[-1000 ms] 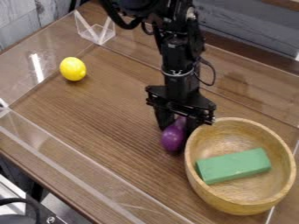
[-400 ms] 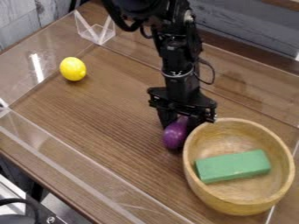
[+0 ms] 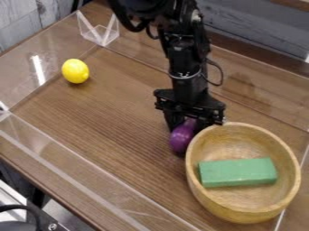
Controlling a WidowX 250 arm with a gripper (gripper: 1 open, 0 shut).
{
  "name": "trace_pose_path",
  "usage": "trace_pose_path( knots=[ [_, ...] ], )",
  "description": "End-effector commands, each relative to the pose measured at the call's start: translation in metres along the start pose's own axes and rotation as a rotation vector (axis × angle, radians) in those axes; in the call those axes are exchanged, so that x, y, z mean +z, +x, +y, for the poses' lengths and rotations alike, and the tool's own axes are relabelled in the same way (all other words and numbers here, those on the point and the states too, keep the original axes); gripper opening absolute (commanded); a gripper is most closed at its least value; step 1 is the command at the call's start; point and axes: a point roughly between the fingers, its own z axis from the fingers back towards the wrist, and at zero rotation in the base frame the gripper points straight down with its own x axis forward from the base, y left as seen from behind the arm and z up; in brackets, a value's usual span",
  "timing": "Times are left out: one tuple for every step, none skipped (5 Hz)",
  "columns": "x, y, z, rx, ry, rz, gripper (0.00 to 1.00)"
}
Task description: Put the purple eggplant in the brown bowl
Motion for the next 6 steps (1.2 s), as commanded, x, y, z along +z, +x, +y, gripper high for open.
trace_pose_path(
  knots=[
    [0.0, -0.001, -0.002, 0.006, 0.002, 0.004, 0.0],
    [0.007, 0.004, -0.009, 0.012, -0.008, -0.002, 0.0],
    [0.014, 0.009, -0.015, 0.017, -0.018, -0.008, 0.0],
    [0.021, 0.013, -0.024, 0.017, -0.026, -0.013, 0.0],
    [0.026, 0.016, -0.034, 0.014, -0.036, -0.015, 0.0],
    [0.026, 0.017, -0.042, 0.012, -0.04, -0.014, 0.0]
  ],
)
